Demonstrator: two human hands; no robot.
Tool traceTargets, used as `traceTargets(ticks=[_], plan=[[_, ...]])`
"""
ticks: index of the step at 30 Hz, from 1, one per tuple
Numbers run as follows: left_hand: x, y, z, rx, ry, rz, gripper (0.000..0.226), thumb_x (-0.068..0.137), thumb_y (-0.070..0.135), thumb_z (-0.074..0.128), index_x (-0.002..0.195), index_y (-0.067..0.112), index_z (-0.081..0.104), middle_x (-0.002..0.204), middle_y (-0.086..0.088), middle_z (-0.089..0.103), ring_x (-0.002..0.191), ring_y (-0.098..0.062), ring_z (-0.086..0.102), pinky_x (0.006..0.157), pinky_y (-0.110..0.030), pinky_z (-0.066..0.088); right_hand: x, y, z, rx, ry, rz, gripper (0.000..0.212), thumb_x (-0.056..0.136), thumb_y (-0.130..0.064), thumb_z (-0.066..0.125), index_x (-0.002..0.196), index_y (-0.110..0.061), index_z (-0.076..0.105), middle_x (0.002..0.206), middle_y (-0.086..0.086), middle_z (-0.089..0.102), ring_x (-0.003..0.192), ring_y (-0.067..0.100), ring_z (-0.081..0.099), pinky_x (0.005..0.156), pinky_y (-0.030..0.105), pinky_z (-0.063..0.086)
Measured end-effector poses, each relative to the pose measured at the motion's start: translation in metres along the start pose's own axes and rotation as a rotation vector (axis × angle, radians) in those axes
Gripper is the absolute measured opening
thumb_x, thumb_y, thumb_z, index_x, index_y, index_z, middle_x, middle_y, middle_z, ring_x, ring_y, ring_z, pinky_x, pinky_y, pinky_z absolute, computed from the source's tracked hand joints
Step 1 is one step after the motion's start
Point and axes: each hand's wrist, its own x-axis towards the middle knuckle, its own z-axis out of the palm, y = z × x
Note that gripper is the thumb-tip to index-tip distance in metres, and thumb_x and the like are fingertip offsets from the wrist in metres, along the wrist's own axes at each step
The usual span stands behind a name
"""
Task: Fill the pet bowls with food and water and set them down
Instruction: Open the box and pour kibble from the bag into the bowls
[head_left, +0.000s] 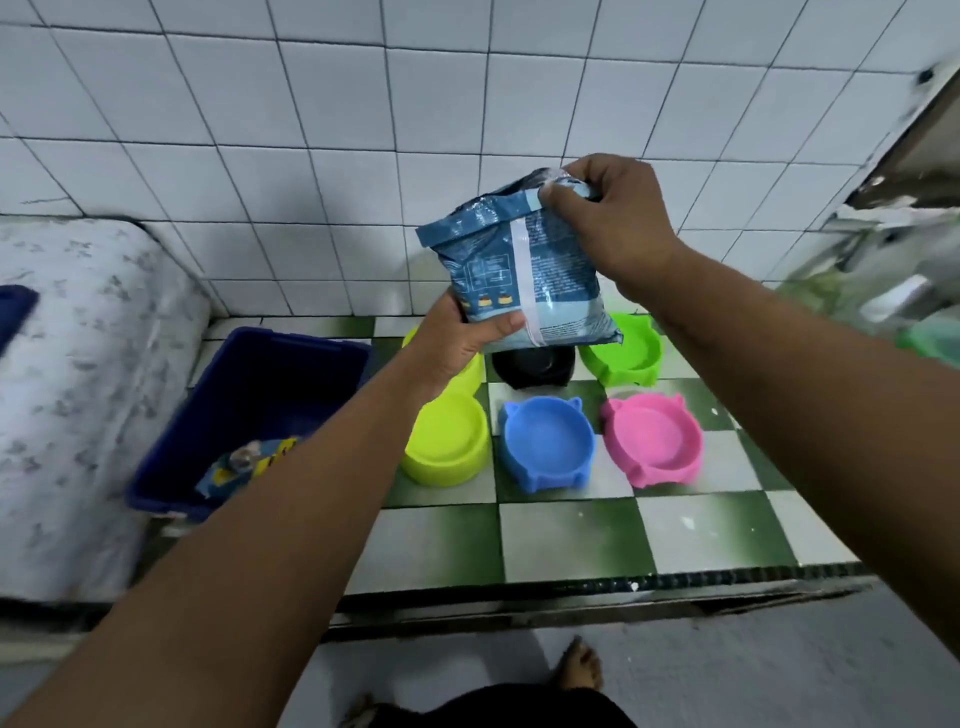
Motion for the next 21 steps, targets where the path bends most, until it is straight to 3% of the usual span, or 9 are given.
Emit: traceTargets(ticks=[6, 8, 11, 15, 18, 21], plan=[[0.041, -0.044, 0.088, -0.104, 0.111, -0.032, 0.055, 0.080, 0.012, 0.083, 0.130, 0.009, 0.060, 0.122, -0.005, 0.073, 0.118, -0.026, 0.068, 0.100, -0.044, 0.055, 0.039, 0.055, -0.065, -0.138, -0.098, -0.012, 0.022, 0.078, -0.031, 0.073, 0.087, -0.011, 0.071, 0.086, 0.012, 0.073, 0.073, 0.014, 0.064, 0.076, 0.042, 0.058], [0.053, -0.059, 0.110, -0.171, 0.171, -0.041, 0.053, 0.077, 0.019, 0.084, 0.125, 0.015, 0.062, 0.123, -0.006, 0.073, 0.119, -0.029, 0.067, 0.102, -0.048, 0.053, 0.049, 0.072, -0.077, -0.179, -0.131, -0.018, 0.018, 0.079, -0.031, 0.072, 0.085, -0.015, 0.069, 0.084, 0.008, 0.071, 0.075, 0.016, 0.064, 0.078, 0.041, 0.058], [0.064, -0.079, 0.140, -0.255, 0.236, -0.071, 0.037, 0.081, 0.017, 0.081, 0.115, 0.021, 0.066, 0.109, 0.004, 0.077, 0.106, -0.019, 0.071, 0.100, -0.042, 0.055, 0.060, 0.096, -0.088, -0.249, -0.170, -0.029, 0.013, 0.081, -0.032, 0.072, 0.086, -0.020, 0.067, 0.082, 0.001, 0.069, 0.076, 0.016, 0.064, 0.077, 0.035, 0.056], [0.076, -0.106, 0.174, -0.330, 0.316, -0.076, 0.071, 0.066, 0.047, 0.092, 0.125, 0.018, 0.065, 0.128, -0.010, 0.070, 0.123, -0.032, 0.064, 0.109, -0.054, 0.047, 0.069, 0.124, -0.094, -0.320, -0.166, -0.018, 0.009, 0.085, -0.026, 0.070, 0.088, -0.019, 0.066, 0.077, -0.002, 0.064, 0.070, 0.011, 0.059, 0.067, 0.021, 0.046], [0.086, -0.123, 0.193, -0.401, 0.352, -0.114, 0.091, 0.061, 0.052, 0.094, 0.135, 0.012, 0.058, 0.133, -0.013, 0.067, 0.125, -0.033, 0.063, 0.111, -0.057, 0.045, 0.076, 0.139, -0.095, -0.379, -0.180, 0.006, 0.006, 0.086, -0.021, 0.067, 0.086, -0.016, 0.067, 0.076, -0.001, 0.065, 0.070, 0.012, 0.060, 0.065, 0.023, 0.048], [0.094, -0.135, 0.204, -0.464, 0.371, -0.203, 0.103, 0.051, 0.058, 0.096, 0.135, 0.012, 0.058, 0.128, -0.011, 0.070, 0.120, -0.031, 0.067, 0.108, -0.055, 0.049, 0.083, 0.150, -0.094, -0.447, -0.214, 0.024, 0.013, 0.086, -0.021, 0.067, 0.092, -0.011, 0.071, 0.082, 0.003, 0.067, 0.077, 0.016, 0.061, 0.072, 0.027, 0.051]])
